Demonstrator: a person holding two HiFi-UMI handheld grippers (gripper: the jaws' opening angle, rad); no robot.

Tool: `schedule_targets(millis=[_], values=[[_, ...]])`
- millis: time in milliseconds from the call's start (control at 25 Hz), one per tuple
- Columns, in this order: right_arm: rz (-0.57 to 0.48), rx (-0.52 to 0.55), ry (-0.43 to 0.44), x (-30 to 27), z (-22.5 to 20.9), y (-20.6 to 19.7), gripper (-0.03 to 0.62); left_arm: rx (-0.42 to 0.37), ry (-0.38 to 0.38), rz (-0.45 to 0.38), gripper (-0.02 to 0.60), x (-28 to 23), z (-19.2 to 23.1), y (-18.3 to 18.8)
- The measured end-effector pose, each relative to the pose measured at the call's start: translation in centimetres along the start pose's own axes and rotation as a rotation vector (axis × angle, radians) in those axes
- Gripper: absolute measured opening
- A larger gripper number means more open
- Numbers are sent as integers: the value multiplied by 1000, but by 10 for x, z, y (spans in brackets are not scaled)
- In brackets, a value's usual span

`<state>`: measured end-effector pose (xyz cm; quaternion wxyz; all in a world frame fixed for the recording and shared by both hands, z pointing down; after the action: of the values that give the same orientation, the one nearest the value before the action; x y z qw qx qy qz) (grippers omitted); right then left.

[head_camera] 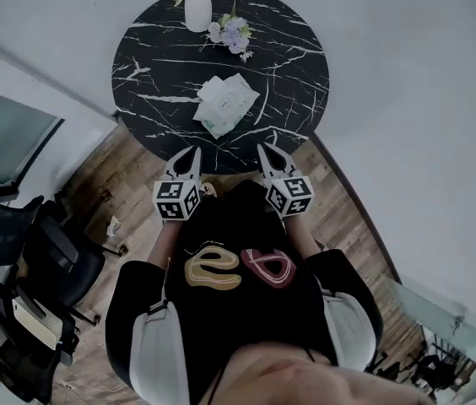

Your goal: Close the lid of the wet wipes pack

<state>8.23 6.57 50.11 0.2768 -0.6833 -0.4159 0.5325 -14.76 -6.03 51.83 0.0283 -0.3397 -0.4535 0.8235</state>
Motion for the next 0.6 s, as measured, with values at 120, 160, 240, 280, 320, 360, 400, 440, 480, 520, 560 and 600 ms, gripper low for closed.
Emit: schedule_targets(millis=[120,160,240,280,320,360,400,440,480,520,560,600], values=[[-8,1,-6,-6,-8,9,12,6,2,4,18,-6,2,4],[-2,10,-3,-9,-11,11,12,11,10,5,18,-8,2,5],[8,27,6,-13,-15,17,12,26,30,7,18,-10,3,7],[7,28,10,-15,-19,21,12,33,41,5,18,-12,3,9],[3,26,16,-18,-23,27,12,39,53,2,18,-14,4,11],[-4,24,23,-22,-27,34,12,46,67,-3,18,-17,5,14],[-8,30,34,-26,-32,41,12,56,84,-8,18,-20,5,17],[-10,45,46,-31,-36,49,12,68,103,-14,18,-22,5,19],[-10,67,54,-35,-40,57,12,81,120,-18,18,-25,5,20],[-11,89,53,-39,-45,64,12,91,133,-20,18,-28,4,22],[-11,108,43,-44,-50,71,12,99,143,-21,18,-31,4,24],[-7,123,37,-49,-56,77,12,107,152,-21,18,-35,3,26]])
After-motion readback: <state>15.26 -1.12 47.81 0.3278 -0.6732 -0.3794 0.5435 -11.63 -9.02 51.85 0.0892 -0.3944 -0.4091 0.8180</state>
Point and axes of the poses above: the fingertips, and each gripper's own axes: x backward along the fingers, z to its left, y out of its top, the point moved 10 cm from there along x, backward along the fingers, and after that the axes turned 9 degrees about z, right-handed, at the moved point
